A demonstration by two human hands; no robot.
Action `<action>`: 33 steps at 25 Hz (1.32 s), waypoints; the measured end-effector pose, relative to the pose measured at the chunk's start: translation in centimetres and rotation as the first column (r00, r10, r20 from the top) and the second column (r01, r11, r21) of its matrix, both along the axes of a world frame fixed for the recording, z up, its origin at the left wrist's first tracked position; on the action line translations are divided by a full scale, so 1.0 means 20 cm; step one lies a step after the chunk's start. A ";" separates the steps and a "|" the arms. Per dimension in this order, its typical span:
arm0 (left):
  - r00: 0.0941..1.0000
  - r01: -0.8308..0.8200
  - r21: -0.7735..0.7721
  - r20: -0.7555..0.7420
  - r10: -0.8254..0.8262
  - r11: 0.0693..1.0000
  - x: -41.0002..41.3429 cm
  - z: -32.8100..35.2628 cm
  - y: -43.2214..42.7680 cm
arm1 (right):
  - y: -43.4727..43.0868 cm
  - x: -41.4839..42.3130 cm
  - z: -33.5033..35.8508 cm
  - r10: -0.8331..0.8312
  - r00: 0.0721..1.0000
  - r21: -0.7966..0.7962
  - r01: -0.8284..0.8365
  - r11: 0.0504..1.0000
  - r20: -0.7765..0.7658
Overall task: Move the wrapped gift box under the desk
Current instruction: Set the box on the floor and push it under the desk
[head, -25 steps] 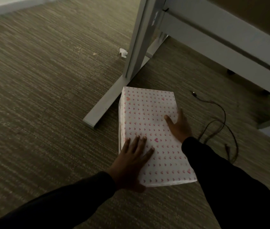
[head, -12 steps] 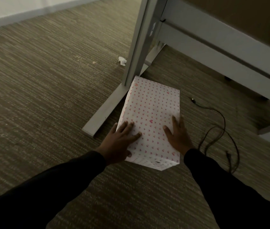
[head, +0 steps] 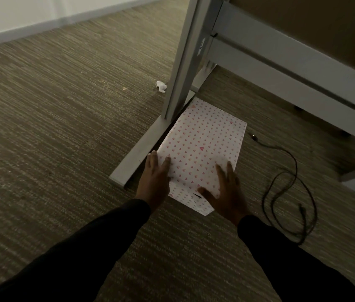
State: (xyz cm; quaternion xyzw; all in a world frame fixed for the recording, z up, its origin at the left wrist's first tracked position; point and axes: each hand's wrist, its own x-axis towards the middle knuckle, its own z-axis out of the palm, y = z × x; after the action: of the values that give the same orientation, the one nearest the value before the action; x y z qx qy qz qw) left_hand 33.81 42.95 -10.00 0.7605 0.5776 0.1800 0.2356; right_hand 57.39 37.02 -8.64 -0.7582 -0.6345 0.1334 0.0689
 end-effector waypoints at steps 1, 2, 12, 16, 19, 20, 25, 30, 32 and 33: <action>1.000 0.020 0.011 0.012 -0.020 1.000 0.00 -0.01 0.00 | -0.02 0.00 -0.01 0.026 0.999 -0.005 -0.026 1.000 0.029; 0.999 0.051 0.033 0.015 -0.051 0.998 0.00 -0.02 0.00 | -0.03 0.01 -0.02 0.044 0.998 0.003 -0.044 0.999 0.048; 0.909 0.307 0.094 -0.324 -0.262 0.947 -0.01 -0.10 -0.02 | 0.06 -0.05 -0.01 -0.138 0.963 0.022 0.147 0.989 -0.230; 0.905 0.286 0.043 -0.342 -0.255 0.957 -0.03 -0.05 0.06 | 0.17 -0.09 0.00 -0.160 0.951 -0.032 0.157 0.987 -0.266; 0.888 0.297 0.001 -0.368 -0.276 0.955 -0.08 -0.02 0.12 | 0.22 -0.13 -0.01 -0.181 0.950 -0.083 0.165 0.983 -0.256; 0.882 0.305 -0.008 -0.375 -0.285 0.952 -0.09 -0.02 0.13 | 0.22 -0.14 -0.01 -0.191 0.951 -0.096 0.172 0.980 -0.241; 0.872 0.318 -0.076 -0.368 -0.323 0.945 -0.10 0.01 0.15 | 0.23 -0.19 0.01 -0.238 0.952 -0.150 0.211 0.966 -0.194; 0.897 0.266 -0.033 -0.356 -0.260 0.963 -0.21 0.00 0.07 | 0.18 -0.29 0.02 -0.193 0.980 -0.053 0.195 0.979 0.040; 0.903 0.231 -0.052 -0.360 -0.234 0.972 -0.27 0.00 0.04 | 0.14 -0.34 0.02 -0.095 0.988 0.017 0.094 0.995 0.124; 0.900 0.216 -0.072 -0.373 -0.228 0.974 -0.30 0.01 0.03 | 0.13 -0.37 0.02 -0.038 0.987 0.041 0.032 0.999 0.156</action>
State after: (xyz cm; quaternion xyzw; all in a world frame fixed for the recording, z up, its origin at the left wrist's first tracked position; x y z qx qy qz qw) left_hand 27.84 43.53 -9.88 0.8382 0.5244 -0.0067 0.1496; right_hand 50.00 39.54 -8.15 -0.7758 -0.6271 0.0598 0.0356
